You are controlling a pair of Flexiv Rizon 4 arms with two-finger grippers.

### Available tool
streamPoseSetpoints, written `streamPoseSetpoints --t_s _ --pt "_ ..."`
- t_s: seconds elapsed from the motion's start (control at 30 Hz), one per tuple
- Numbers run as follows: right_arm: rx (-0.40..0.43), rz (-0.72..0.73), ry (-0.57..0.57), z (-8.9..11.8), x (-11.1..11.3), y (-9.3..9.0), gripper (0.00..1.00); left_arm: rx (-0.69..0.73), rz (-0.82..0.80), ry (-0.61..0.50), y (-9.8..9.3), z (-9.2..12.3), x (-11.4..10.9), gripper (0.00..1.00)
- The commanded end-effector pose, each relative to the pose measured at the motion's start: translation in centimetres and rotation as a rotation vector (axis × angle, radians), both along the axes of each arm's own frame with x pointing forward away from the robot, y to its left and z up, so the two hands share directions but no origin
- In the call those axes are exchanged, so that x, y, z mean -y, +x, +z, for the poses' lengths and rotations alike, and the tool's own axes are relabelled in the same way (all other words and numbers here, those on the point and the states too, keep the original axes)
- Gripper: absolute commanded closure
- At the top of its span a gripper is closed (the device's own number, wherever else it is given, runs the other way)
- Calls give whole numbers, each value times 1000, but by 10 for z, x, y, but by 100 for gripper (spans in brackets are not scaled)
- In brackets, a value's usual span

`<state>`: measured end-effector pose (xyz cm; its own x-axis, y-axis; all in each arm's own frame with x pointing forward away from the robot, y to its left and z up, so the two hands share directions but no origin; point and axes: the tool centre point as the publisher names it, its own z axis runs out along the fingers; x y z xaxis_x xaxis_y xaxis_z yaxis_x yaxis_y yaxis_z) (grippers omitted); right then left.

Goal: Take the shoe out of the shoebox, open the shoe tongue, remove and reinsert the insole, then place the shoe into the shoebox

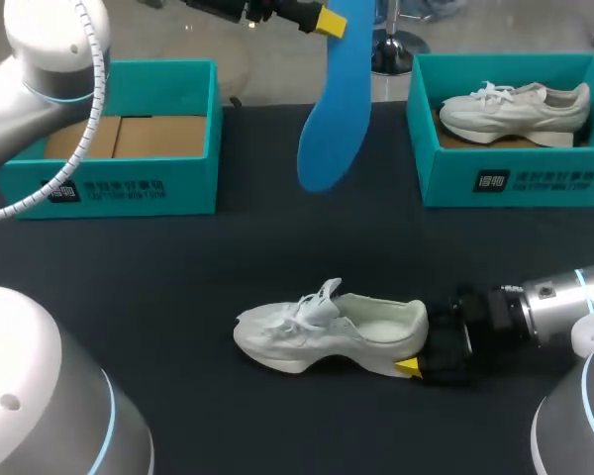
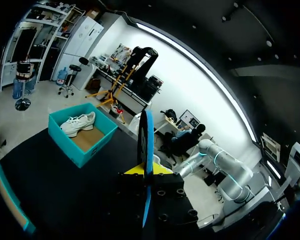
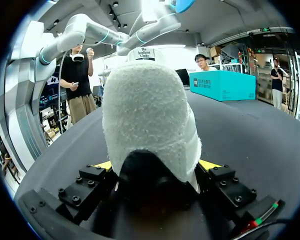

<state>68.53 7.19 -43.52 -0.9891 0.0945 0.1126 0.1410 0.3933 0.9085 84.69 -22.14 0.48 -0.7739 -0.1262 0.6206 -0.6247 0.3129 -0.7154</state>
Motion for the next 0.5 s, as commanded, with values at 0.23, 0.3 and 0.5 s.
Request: streamPoseSetpoints --t_s 0.23,0.3,0.5 --pt "-2 -1 -3 -8 0 -2 100 -38 -6 -143 41 3 -24 100" --pt "-2 -1 -3 -8 0 -2 100 -44 -1 -161 48 5 -28 100" --pt "-2 -1 -3 -8 0 -2 100 -51 43 -197 63 10 -36 100"
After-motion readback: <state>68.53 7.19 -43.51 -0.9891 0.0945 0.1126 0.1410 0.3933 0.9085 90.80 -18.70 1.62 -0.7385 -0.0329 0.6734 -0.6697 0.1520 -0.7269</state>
